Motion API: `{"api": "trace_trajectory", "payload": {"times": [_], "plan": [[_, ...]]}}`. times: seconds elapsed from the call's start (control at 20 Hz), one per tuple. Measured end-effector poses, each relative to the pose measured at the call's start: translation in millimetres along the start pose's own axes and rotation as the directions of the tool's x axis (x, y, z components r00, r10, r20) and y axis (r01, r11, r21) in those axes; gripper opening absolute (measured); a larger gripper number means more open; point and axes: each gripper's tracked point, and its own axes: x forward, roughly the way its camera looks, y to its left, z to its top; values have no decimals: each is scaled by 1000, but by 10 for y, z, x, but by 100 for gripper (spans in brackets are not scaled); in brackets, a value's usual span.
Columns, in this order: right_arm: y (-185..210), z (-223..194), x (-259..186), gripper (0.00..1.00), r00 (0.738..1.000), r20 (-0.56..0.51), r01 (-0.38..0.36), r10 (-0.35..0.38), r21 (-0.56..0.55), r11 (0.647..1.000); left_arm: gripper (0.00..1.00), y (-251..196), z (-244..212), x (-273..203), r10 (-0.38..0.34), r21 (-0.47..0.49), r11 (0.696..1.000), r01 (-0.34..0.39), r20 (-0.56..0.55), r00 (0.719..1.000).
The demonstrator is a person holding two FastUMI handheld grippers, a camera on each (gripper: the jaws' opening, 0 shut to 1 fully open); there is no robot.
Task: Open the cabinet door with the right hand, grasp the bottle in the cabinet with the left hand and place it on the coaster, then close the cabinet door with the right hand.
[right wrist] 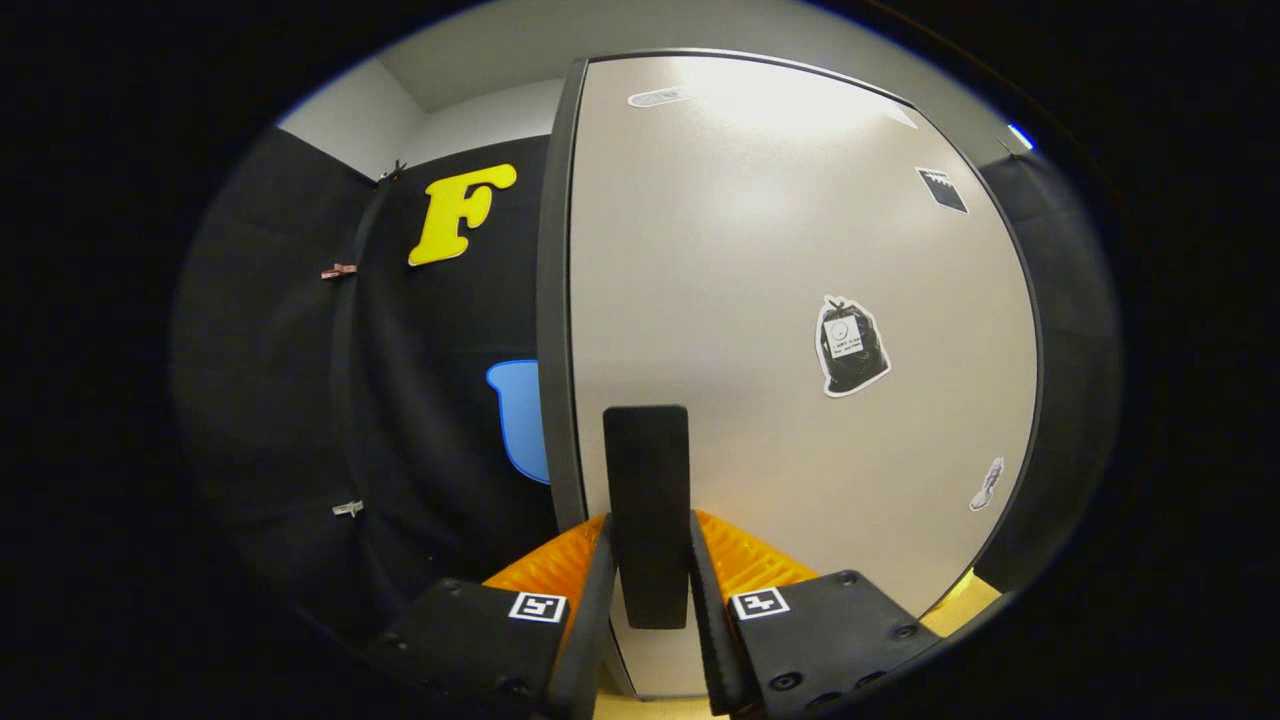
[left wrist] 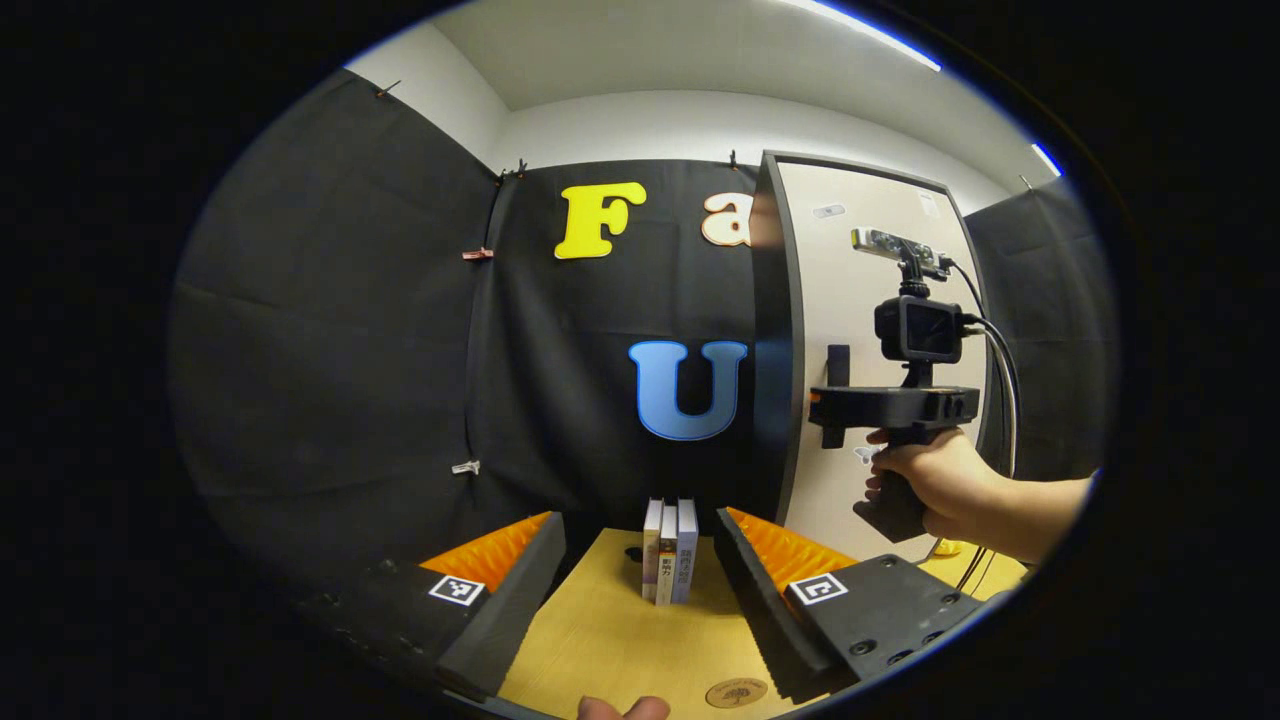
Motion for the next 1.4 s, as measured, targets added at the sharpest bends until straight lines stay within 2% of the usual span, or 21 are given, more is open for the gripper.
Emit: {"api": "trace_trajectory", "payload": {"times": [0.1, 0.25, 0.5, 0.55, 0.6, 0.85, 1.15, 1.4], "plan": [[-13, -5, 41, 38, 1000, 8, -1, 1, -27, 1000, 95, 28, -10, -26, 11, -4, 1000, -11, 0, 1000], [-1, -15, -48, 17, 998, -14, -55, 55, -11, 998, 95, 36, -14, -63, 19, -19, 1000, -19, -1, 1000], [44, -12, -421, 16, 989, -33, -148, 147, -4, 989, 95, 0, 88, -92, 21, -16, 1000, -20, 21, 1000], [39, -8, -547, 12, 985, -39, -166, 166, 12, 986, 95, -44, 87, -149, 18, -15, 1000, -17, 24, 1000], [30, 19, -602, 17, 982, -49, -182, 184, 26, 983, 95, -73, 97, -181, 13, -12, 1000, -13, 27, 1000], [-117, 27, -1224, 17, 962, -73, -258, 262, 53, 965, 95, -298, 197, -182, -17, -9, 1000, 18, 52, 999], [-572, 120, -1824, 17, 959, -81, -267, 272, 70, 961, 93, -772, 264, -102, -101, -31, 994, 104, 76, 992], [-1097, 199, -2222, 16, 978, -70, -193, 196, 46, 980, 94, -1217, 304, 99, -170, -23, 985, 173, 85, 982]]}}
